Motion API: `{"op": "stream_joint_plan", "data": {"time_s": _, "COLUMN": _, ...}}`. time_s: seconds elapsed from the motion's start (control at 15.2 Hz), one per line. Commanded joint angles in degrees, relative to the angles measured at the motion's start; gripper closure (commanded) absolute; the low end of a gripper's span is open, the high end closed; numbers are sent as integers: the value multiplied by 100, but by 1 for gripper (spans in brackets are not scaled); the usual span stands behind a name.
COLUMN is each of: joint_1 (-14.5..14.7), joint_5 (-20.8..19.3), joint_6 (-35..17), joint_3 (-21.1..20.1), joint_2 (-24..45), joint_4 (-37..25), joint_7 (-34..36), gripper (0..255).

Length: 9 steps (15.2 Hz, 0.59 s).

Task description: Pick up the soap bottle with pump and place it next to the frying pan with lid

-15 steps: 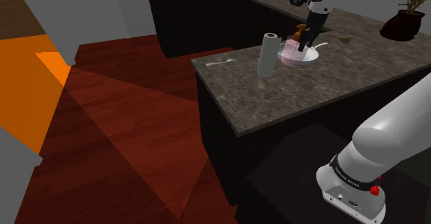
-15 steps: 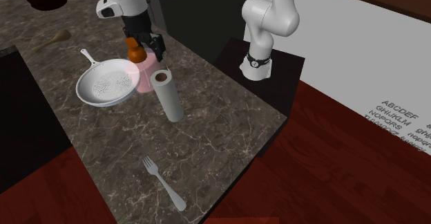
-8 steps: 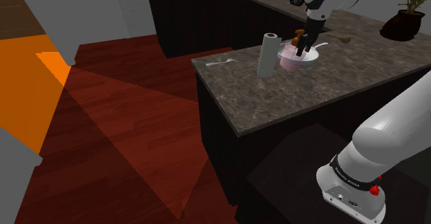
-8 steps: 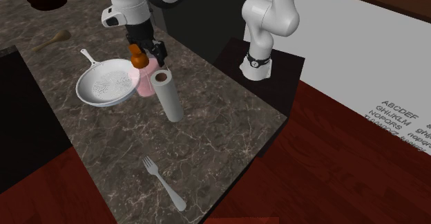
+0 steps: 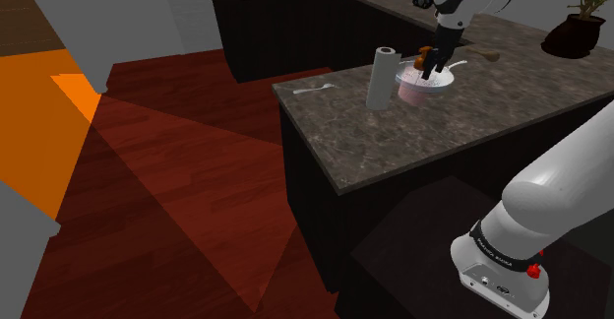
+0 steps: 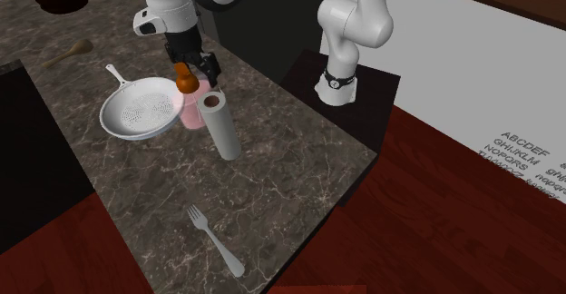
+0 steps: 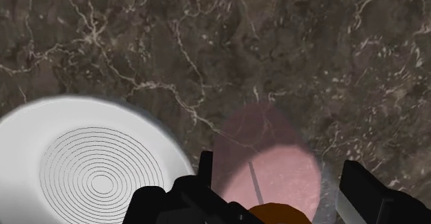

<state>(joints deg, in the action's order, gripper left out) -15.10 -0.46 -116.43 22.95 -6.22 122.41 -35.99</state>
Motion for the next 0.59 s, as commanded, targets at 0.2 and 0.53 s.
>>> {"op": "stream_joint_plan", "data": {"time_s": 0.2, "joint_1": 0, "joint_5": -42, "joint_6": 382, "joint_3": -15, "joint_2": -108, "joint_4": -283, "joint_7": 33, "gripper": 0}}
{"op": "stream_joint_plan", "data": {"time_s": 0.53, "joint_1": 1, "joint_5": -66, "joint_6": 724, "joint_3": -27, "joint_2": -177, "joint_4": -561, "joint_7": 52, "gripper": 0}}
